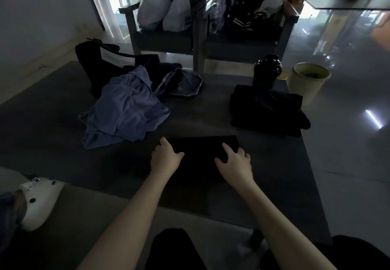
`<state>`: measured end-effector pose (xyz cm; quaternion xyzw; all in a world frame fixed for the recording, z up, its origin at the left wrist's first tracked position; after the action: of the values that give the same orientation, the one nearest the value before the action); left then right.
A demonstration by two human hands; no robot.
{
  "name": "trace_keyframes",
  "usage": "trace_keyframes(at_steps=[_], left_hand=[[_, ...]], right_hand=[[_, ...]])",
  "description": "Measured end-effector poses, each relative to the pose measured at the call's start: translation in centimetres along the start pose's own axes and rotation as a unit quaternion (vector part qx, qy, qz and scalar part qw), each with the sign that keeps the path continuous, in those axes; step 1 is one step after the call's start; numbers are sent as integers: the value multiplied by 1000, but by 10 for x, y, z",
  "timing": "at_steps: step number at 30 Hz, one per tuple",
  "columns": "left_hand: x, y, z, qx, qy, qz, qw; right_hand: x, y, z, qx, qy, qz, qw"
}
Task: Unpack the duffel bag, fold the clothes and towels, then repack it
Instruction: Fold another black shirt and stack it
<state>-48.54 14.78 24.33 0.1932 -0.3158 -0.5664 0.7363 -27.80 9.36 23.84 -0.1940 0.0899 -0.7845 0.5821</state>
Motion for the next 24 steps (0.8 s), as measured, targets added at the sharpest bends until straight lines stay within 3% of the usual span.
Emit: trace_keyframes(at_steps=[3, 7, 14, 24], left_hand=[[4, 0, 2, 41, 7, -10, 999], [16, 11, 4, 116, 10, -57, 992], [20, 70, 10, 246, -36, -134, 959], [-14, 205, -12, 285, -64, -232, 928]], right_hand=[[5, 4, 8, -117, -4, 4, 993], [12, 12, 17, -189, 2, 10, 982], [15, 31, 76, -240, 91, 29, 966], [-49, 91, 175, -259, 202, 3, 945]])
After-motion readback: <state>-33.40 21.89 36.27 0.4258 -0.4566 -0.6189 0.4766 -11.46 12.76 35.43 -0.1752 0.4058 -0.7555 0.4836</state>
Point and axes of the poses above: each hand's wrist, its own x-axis away from the middle knuckle, its own z-axis out of the back of the hand, y = z × x, the point moved 6 cm from there along -x, towards the middle knuckle, and after that the axes turned 10 degrees about x, right-handed, at the moved point
